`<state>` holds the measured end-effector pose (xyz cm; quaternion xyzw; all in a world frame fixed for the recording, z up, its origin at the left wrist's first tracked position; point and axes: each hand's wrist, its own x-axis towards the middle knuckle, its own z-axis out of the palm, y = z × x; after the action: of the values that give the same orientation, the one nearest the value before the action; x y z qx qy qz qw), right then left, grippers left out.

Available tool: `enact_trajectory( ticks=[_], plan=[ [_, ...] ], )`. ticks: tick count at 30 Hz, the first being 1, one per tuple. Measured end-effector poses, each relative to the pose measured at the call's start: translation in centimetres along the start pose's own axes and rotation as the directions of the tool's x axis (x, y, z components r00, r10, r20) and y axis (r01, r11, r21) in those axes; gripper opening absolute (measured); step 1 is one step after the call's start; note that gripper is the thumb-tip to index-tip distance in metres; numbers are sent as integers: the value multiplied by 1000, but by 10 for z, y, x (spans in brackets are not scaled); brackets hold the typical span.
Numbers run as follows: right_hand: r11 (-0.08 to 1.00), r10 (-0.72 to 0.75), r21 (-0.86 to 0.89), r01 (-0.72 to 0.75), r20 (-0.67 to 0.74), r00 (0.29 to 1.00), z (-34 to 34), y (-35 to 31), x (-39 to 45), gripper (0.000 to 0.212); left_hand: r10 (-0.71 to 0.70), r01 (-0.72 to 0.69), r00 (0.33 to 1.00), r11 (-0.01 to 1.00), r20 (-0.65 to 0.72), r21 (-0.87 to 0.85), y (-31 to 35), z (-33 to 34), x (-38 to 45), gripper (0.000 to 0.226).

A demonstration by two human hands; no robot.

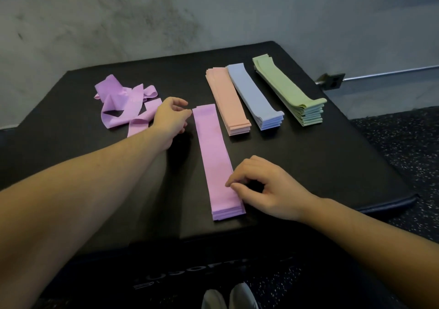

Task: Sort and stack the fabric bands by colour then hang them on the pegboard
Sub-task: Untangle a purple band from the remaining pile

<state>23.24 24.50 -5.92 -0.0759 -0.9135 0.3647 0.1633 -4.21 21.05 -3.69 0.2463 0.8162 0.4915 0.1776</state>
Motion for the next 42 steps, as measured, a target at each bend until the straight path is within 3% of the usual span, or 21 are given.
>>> enact_trajectory(
  ticks=[7, 14, 18, 26, 31, 34, 36, 42],
  plan=[
    [998, 49, -38, -48, 21, 999, 4, -20, 31, 15, 262, -260, 965, 954, 10, 150, -42, -64, -40, 12],
    [983, 91, -172, -61, 173, 981, 20, -41, 98, 21, 256, -251, 966, 875, 44, 413, -97, -145, -56, 14],
    [969, 106, -240, -54, 212, 971, 33, -52, 144, 23, 261, -256, 964, 840, 57, 478, -116, -168, -63, 15],
    [903, 169, -421, -86, 163, 972, 61, -54, 245, 41, 355, -350, 930, 764, 99, 542, -128, -163, -69, 8],
    [856, 321, -442, -268, 47, 946, 81, -36, 286, 56, 347, -348, 932, 765, 108, 542, -130, -164, -65, 11],
    [825, 376, -470, -315, 39, 926, 88, -27, 292, 34, 359, -361, 927, 767, 112, 531, -132, -165, -64, 11],
    [846, 355, -430, -315, 14, 935, 90, -25, 288, 19, 363, -366, 925, 764, 115, 531, -133, -165, -62, 11],
    [953, 296, -64, -298, -27, 955, 83, -43, 254, 12, 345, -344, 935, 816, 86, 465, -134, -167, -64, 8]
  ],
)
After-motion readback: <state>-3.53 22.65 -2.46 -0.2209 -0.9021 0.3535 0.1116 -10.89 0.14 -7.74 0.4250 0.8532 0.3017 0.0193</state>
